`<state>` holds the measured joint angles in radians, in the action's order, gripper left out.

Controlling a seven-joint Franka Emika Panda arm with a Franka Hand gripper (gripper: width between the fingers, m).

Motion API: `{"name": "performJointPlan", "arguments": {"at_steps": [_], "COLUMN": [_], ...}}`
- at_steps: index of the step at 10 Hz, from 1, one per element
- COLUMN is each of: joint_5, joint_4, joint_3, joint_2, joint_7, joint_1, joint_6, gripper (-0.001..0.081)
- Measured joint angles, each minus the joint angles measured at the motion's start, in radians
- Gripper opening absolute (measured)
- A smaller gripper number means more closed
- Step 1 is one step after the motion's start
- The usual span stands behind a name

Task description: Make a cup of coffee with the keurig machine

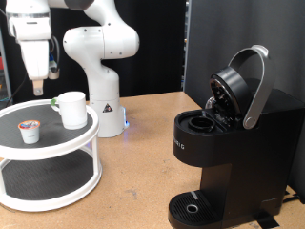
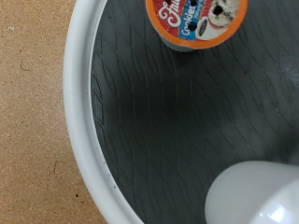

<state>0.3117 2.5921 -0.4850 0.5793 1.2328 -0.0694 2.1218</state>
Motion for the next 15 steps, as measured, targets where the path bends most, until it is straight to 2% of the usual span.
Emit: {"name": "performJointPlan", "arguments": {"at_steps": [3, 7, 14, 15], "joint_5": [0.023, 0.052, 0.094, 0.094], "joint_4": [0.054, 0.100, 0.135, 0.137], "joint_3": [-0.020, -0.033, -0.035, -0.035], "joint_2": [-0.004, -0.012, -0.083, -0.093], "joint_7": [0.001, 0.001, -0.020, -0.020], "joint_1": [-0.010, -0.015, -0.049, -0.051], "joint_6": [0.081, 0.133, 0.242, 0.255], "gripper": [0.0800, 0.0800, 0.0800, 0.0704]}}
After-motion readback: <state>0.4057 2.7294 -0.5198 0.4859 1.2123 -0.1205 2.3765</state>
